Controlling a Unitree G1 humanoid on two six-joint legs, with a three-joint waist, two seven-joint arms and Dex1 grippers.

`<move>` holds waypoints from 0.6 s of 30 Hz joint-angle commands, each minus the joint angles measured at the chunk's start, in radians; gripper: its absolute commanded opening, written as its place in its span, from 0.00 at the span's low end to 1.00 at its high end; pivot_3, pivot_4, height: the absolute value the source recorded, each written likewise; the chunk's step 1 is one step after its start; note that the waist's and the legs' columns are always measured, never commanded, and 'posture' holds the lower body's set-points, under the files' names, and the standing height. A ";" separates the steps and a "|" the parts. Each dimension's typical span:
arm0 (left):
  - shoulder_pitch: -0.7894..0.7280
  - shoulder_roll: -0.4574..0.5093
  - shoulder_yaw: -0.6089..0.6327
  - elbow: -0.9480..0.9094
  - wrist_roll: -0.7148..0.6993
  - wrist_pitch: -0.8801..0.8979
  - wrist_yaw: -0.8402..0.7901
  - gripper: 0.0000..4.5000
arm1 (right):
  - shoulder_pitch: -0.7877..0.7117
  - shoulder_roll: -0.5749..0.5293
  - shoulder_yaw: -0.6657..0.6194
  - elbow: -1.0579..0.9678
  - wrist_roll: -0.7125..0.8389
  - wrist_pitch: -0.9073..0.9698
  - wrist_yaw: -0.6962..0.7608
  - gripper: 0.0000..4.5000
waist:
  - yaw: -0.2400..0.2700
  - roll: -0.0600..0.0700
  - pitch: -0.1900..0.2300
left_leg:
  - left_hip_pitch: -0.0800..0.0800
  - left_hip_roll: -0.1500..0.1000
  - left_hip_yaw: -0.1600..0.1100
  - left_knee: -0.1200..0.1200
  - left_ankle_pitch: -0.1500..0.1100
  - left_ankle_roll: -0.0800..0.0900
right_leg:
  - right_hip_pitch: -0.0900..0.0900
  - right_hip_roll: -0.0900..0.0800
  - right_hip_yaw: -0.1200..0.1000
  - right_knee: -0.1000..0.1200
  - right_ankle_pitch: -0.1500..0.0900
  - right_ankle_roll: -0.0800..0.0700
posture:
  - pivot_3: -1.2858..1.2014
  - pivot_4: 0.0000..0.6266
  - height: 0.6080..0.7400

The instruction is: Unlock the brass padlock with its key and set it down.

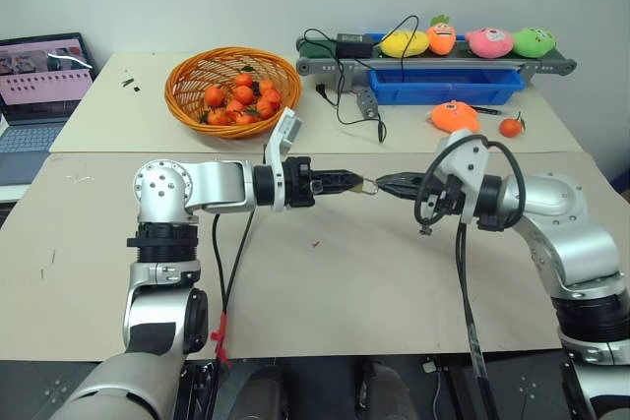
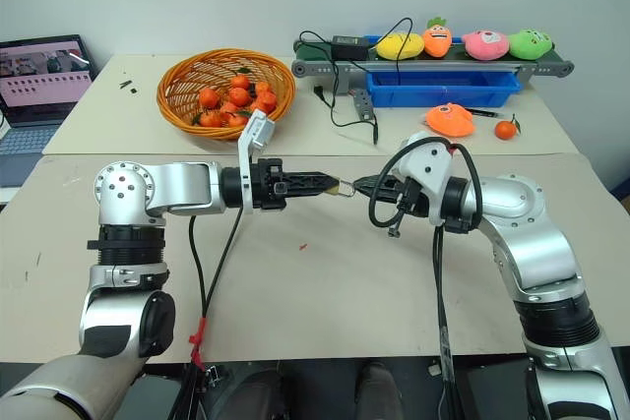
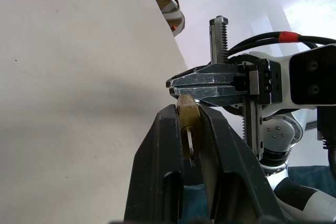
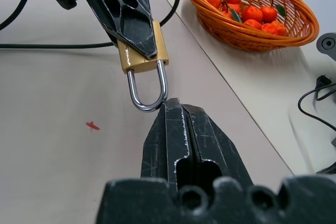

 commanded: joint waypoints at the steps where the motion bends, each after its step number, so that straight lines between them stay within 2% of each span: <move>1: -0.008 0.003 0.003 -0.024 -0.017 -0.016 -0.019 0.01 | -0.015 -0.011 -0.040 -0.056 0.044 0.023 0.001 0.01 | 0.000 0.000 0.000 | 0.000 0.000 0.000 0.000 0.000 0.000 | 0.000 0.000 0.000 0.000 0.000 0.000 | 0.52 0.24 1.00; 18: -0.007 0.008 0.001 -0.023 -0.003 -0.010 -0.039 0.01 | 0.076 -0.071 -0.047 -0.105 0.119 0.059 0.052 0.01 | 0.002 0.000 0.000 | 0.000 0.000 0.000 0.000 0.000 0.000 | 0.000 0.000 0.000 0.000 0.000 0.000 | 0.52 0.24 1.00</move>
